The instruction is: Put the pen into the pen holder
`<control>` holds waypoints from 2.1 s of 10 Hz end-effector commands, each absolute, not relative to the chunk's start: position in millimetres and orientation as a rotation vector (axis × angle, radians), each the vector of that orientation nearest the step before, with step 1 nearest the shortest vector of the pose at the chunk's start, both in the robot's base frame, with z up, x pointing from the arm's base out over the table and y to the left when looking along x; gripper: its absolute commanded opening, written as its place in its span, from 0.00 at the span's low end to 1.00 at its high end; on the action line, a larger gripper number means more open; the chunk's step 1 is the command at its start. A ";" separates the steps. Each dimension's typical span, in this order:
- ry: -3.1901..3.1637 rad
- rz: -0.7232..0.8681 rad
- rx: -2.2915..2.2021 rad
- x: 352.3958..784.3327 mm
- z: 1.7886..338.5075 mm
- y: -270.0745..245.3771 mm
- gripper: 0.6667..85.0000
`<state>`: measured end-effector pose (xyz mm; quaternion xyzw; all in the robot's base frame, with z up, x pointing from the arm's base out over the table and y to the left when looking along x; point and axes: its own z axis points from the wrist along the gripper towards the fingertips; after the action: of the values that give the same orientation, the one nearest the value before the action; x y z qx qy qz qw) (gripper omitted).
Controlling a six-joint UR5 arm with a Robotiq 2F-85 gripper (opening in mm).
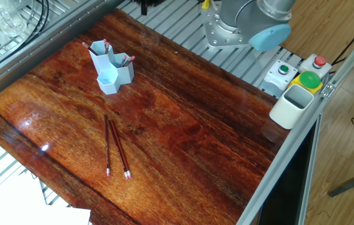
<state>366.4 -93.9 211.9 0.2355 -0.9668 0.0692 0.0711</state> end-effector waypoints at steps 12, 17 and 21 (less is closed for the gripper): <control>-2.935 0.284 0.696 467.6 203.3 8.6 0.00; -2.853 0.323 1.048 545.1 181.0 14.3 0.00; -2.788 0.309 1.122 562.2 162.6 44.6 0.00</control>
<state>558.6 28.6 170.1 0.3492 -0.9294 0.1142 0.0355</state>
